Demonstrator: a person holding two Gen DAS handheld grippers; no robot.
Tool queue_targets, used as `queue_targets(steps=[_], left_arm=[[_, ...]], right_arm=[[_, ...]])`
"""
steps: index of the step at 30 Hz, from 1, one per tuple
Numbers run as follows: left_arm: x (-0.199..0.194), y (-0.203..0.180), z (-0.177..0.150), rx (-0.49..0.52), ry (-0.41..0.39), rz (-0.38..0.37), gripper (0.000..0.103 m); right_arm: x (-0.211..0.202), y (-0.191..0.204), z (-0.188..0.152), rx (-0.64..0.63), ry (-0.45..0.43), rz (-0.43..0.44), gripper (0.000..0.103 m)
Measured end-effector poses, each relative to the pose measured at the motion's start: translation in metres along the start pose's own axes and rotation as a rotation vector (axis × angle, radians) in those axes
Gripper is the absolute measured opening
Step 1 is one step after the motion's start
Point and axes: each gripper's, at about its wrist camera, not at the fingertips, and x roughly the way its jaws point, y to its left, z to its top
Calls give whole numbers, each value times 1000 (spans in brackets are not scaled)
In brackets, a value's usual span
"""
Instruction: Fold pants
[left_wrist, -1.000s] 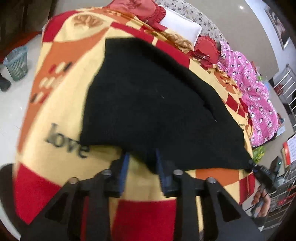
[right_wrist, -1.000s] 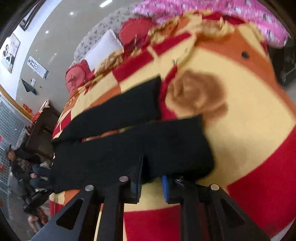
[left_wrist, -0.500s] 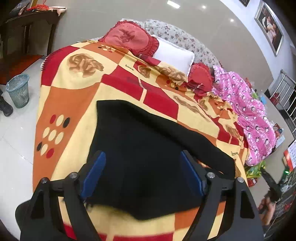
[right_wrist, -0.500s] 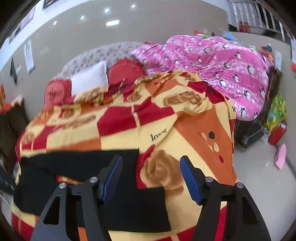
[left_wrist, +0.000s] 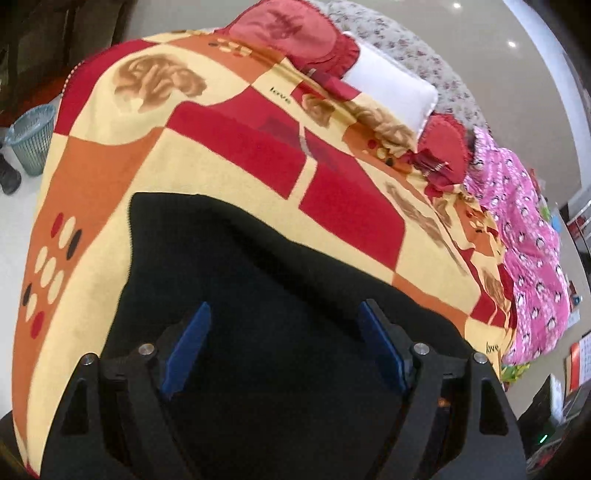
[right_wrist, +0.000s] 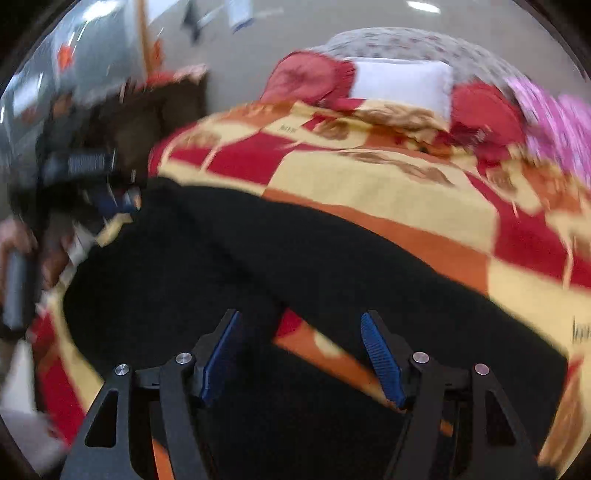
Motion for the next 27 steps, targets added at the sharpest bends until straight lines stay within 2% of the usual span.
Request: queue_targets(steps=[4,6,7,8,9,10,11,14,17,19,22,23,27], left_arm=[[15,-1,8,-27,0,8,82],[24,0,10,-48,4,-8,81],[28,1,11,-52,8,-24,80],[30,0,11,-49,14,-47,60],[30,-1,11,-36,20,-54,41],[30,-3,11,-14,36,-56,10],[27,-6,9,4,50,-68,8],[-8,-9,-3,40,1,-125,8],[-59,-8,-27,90,-45,-201,8],[-83,-5,-48,120,-61,-222,8],[-103,7,-91,155,-70,-202,8],[-101,14,-107,159,-66,-174,8],[-70,30,-132,168,-13,-81,9]], right_arm=[[31,8,9,-103,11,-77,64],[42,4,12,-108,14,-75,41],[44,1,13,-100,13,-64,18],[44,-3,14,-81,11,-45,7],[40,-4,15,-62,3,-34,7],[35,-2,17,-53,-12,-25,6],[27,-2,18,-47,-30,-15,6],[-11,1,18,-48,-90,0,6],[-57,7,6,-56,-134,33,6],[-78,13,-4,-58,-145,63,6],[-99,26,-36,-38,-122,144,6],[-100,30,-45,-35,-109,154,6],[-66,30,-85,61,18,204,7]])
